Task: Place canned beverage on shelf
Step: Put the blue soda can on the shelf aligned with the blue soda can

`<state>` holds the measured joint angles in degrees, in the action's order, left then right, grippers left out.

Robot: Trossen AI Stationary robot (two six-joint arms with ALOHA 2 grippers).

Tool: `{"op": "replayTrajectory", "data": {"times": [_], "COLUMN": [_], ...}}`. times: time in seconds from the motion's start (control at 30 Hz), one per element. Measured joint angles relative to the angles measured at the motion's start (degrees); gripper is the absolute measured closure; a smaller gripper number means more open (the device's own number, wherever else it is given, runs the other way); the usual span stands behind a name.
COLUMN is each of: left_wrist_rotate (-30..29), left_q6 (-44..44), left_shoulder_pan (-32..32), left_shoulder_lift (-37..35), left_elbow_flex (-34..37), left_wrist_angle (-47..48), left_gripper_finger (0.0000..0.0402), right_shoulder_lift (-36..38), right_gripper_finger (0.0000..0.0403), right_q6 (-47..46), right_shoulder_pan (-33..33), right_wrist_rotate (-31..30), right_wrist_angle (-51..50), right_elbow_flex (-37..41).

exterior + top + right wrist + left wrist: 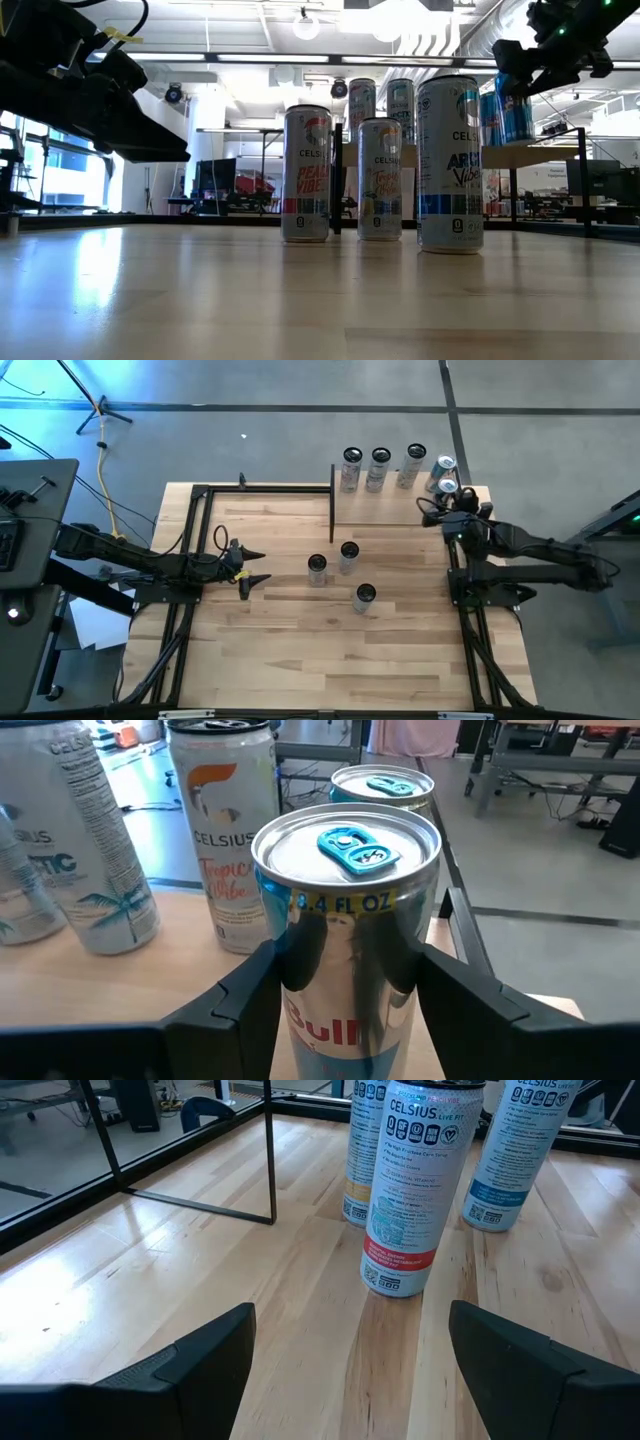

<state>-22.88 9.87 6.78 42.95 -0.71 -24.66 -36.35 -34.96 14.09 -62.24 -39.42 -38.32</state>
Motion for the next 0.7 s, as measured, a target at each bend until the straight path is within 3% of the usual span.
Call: {"op": "replayTrajectory", "data": {"times": [0.33,0.7], "left_wrist_rotate": [0.0,0.0], "left_q6": [0.0,0.0], "left_shoulder_pan": [0.0,0.0], "left_shoulder_lift": [0.0,0.0], "left_elbow_flex": [0.0,0.0], "left_wrist_angle": [0.0,0.0], "left_gripper_finger": [0.0096,0.0096], "right_shoulder_lift": [4.0,10.6], "right_gripper_finger": [0.0211,0.0211], "right_q6": [3.9,11.3], "right_shoulder_pan": [2.7,4.6], "right_wrist_rotate": [2.2,7.4], "right_wrist_angle": [10.5,9.9], "right_elbow_flex": [6.6,7.4]}}
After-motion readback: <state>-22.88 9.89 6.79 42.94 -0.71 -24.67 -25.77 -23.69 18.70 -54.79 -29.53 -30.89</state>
